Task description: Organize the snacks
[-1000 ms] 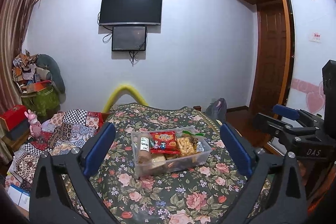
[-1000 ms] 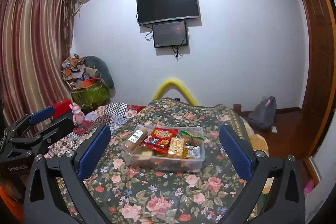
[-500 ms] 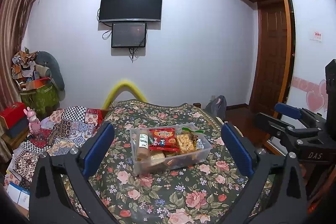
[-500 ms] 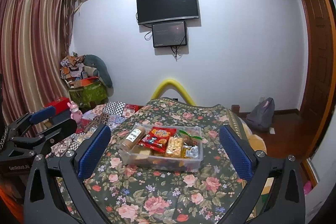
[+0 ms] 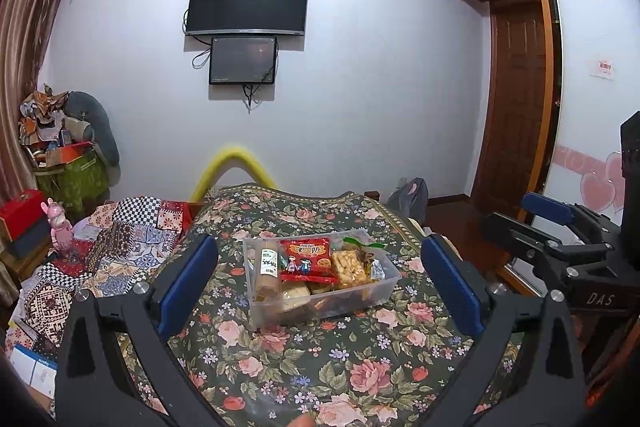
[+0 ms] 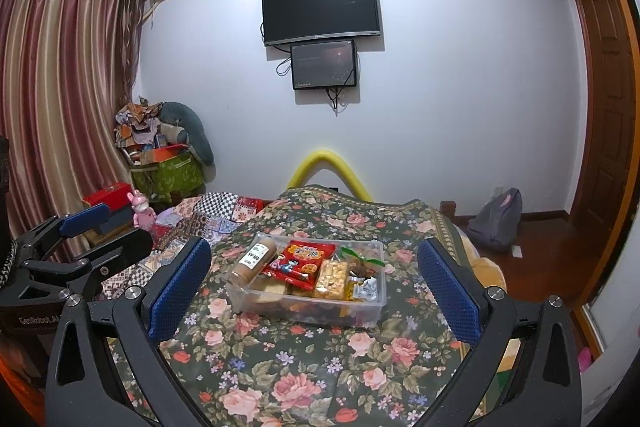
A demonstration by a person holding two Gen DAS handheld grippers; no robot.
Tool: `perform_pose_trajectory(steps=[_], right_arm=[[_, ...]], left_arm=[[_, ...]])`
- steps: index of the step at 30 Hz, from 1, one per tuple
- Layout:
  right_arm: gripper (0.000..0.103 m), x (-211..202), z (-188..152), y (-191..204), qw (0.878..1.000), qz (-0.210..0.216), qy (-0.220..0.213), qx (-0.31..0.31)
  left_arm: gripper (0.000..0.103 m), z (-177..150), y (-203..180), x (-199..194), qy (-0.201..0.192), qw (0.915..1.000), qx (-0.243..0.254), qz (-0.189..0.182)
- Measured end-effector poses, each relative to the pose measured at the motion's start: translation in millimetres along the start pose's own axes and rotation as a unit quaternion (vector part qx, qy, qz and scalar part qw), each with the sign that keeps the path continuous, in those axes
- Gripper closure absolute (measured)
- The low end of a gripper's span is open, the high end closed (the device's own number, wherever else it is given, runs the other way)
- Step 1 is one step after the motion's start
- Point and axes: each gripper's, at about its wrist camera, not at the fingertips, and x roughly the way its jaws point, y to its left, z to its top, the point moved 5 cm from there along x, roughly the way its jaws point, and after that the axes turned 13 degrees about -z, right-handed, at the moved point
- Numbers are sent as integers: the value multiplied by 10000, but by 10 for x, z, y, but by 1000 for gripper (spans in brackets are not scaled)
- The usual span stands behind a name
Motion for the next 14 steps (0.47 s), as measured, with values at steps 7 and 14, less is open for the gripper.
perform_pose_trajectory(steps=[7,14], right_arm=[[0,18,-7,16,10000,-12,21,-15],[0,23,-13,22,10000,-11,32,-20]], left_arm=[[0,-28,15,7,28,10000,-35,32],[0,-49,4,15,101,9999,-47,-55]])
